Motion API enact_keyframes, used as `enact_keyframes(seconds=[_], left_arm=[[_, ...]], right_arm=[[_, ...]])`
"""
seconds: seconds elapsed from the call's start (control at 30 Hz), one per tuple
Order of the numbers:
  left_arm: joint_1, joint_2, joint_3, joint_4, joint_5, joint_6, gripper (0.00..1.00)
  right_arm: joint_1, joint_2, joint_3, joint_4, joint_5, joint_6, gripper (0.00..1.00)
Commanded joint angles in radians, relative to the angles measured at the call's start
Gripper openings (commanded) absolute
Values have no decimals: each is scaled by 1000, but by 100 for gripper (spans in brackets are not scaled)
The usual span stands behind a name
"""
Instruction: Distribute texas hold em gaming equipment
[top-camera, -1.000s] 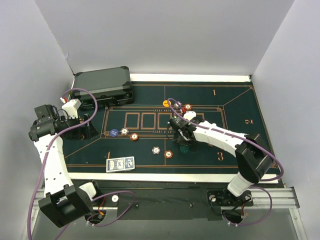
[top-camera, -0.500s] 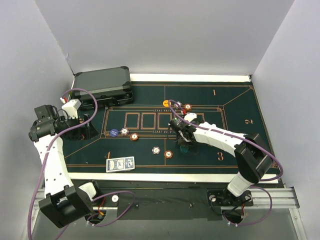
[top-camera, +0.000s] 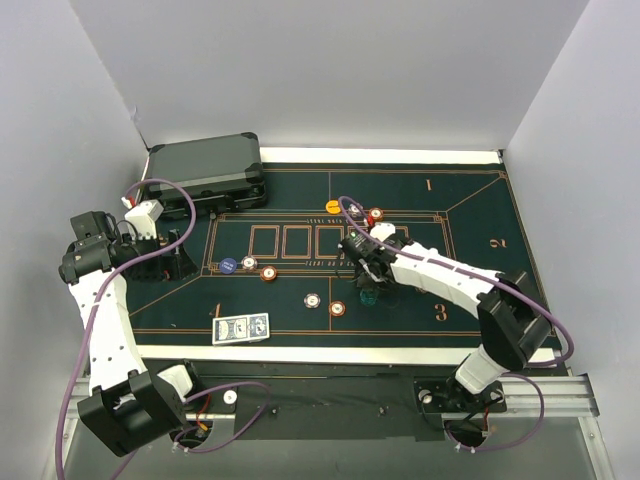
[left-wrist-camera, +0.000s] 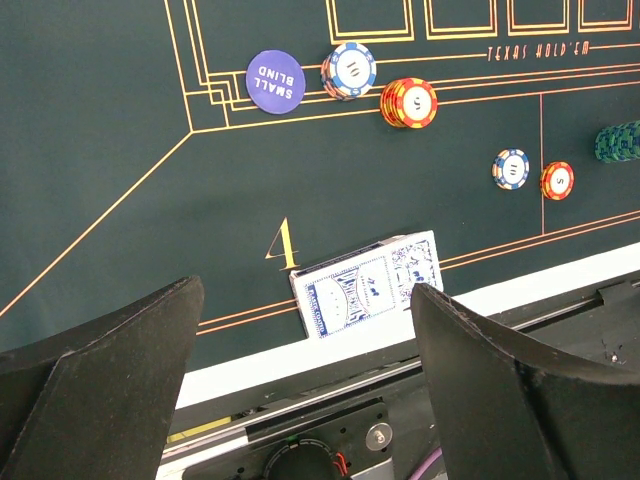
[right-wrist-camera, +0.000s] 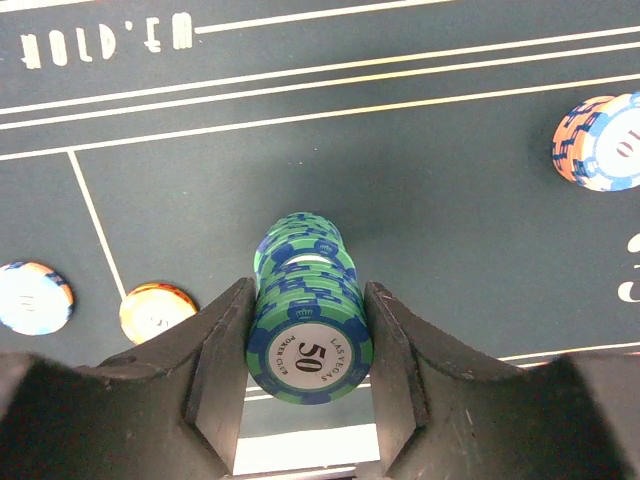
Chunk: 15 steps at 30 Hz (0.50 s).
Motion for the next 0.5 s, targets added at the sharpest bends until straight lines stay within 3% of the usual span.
enact_keyframes(seconds=[0.0,0.23,0.47], left_arm=[[7,-15,0,38,18,16,96],[6,-11,-2,43,18,14,96],[7,-9,-16,52,24,8,96]], right_arm=[[17,-67,78,-80,41,-14,37],[82,5,261,-137,38,-43,37],[178,301,615,-215,13,-87,36]])
